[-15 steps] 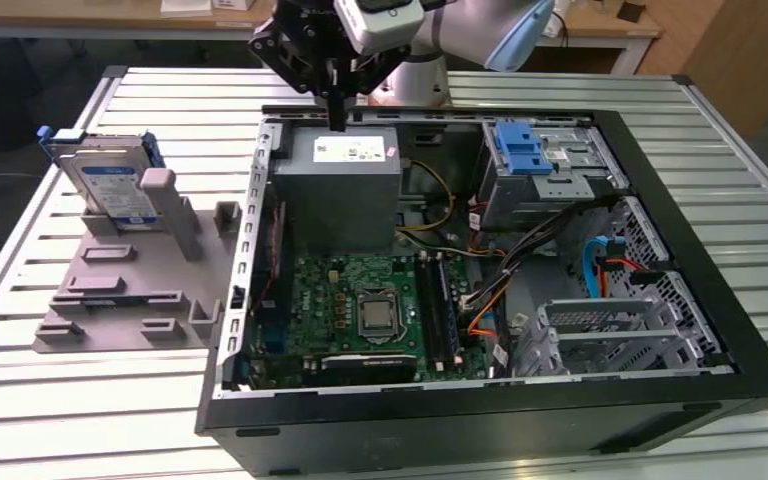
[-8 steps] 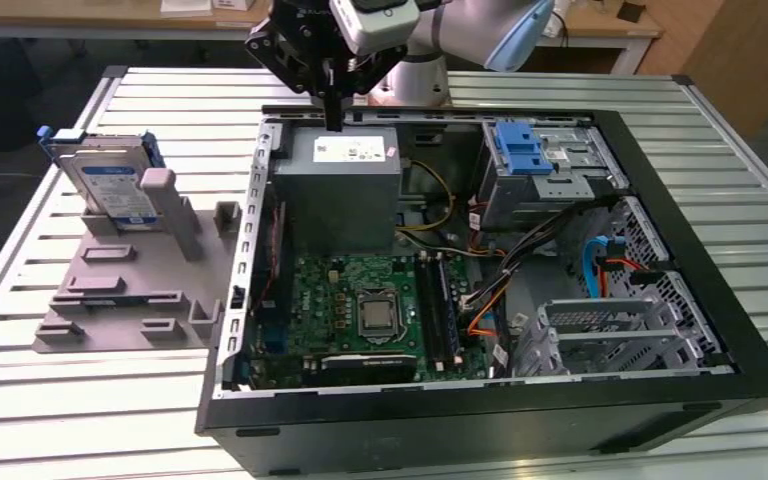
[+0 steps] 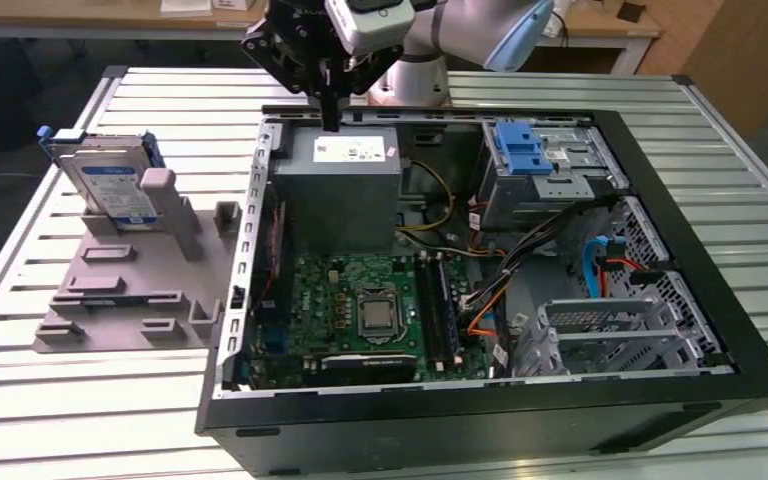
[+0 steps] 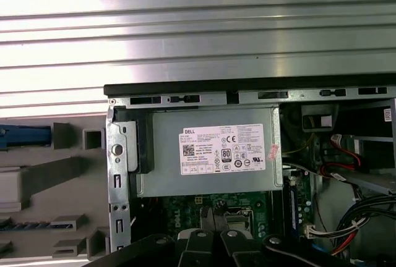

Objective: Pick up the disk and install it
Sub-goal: 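Reach for the disk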

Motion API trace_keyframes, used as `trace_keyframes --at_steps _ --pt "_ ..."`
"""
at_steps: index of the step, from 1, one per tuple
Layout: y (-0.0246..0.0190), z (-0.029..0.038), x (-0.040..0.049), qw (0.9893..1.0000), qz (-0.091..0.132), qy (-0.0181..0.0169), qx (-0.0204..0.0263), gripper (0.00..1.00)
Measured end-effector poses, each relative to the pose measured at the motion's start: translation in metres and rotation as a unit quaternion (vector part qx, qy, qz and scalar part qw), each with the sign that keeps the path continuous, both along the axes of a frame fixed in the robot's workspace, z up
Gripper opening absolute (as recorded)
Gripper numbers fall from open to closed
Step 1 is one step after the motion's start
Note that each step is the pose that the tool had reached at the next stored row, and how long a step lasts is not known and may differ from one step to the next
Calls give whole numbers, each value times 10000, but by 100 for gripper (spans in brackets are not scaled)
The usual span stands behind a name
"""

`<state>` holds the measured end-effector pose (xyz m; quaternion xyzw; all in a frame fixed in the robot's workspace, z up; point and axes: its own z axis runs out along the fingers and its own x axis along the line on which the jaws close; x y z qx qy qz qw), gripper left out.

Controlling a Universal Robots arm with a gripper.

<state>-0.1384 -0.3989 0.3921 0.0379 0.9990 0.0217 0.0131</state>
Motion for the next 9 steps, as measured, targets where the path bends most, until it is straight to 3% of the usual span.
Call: trace_keyframes --at_steps 9 --pt "0 -2 -26 10000 0 0 0 11"
